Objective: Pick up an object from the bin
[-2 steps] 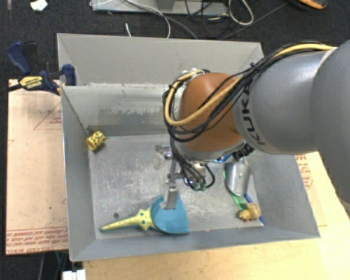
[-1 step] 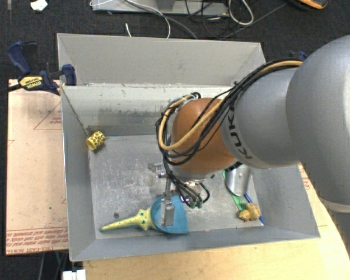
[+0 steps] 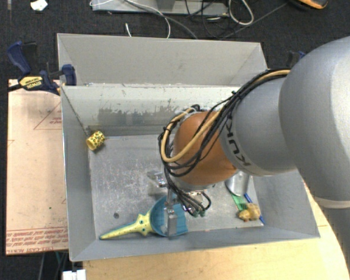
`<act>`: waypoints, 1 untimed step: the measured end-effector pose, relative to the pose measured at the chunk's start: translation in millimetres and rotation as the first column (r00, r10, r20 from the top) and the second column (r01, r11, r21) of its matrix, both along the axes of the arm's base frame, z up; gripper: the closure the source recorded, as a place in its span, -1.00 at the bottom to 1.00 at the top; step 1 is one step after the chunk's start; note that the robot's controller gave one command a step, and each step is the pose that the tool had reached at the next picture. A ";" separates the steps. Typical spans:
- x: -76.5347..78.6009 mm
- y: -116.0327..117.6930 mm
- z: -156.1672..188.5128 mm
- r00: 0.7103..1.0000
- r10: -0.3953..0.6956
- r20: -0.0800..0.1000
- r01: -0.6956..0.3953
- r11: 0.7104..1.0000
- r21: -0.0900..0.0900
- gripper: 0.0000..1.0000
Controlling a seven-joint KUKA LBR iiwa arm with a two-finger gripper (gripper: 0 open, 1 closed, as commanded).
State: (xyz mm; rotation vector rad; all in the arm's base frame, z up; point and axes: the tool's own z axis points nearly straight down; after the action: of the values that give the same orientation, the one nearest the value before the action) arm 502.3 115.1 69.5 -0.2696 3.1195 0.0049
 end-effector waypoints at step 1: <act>0.4 3.0 2.4 0.996 -0.088 0.004 0.088 0.996 0.003 1.00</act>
Offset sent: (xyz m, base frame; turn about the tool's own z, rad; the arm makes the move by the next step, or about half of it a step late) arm 0.0000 0.0000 0.0000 0.0000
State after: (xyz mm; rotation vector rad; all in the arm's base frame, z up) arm 502.8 118.2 71.9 -0.1322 3.1236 0.0083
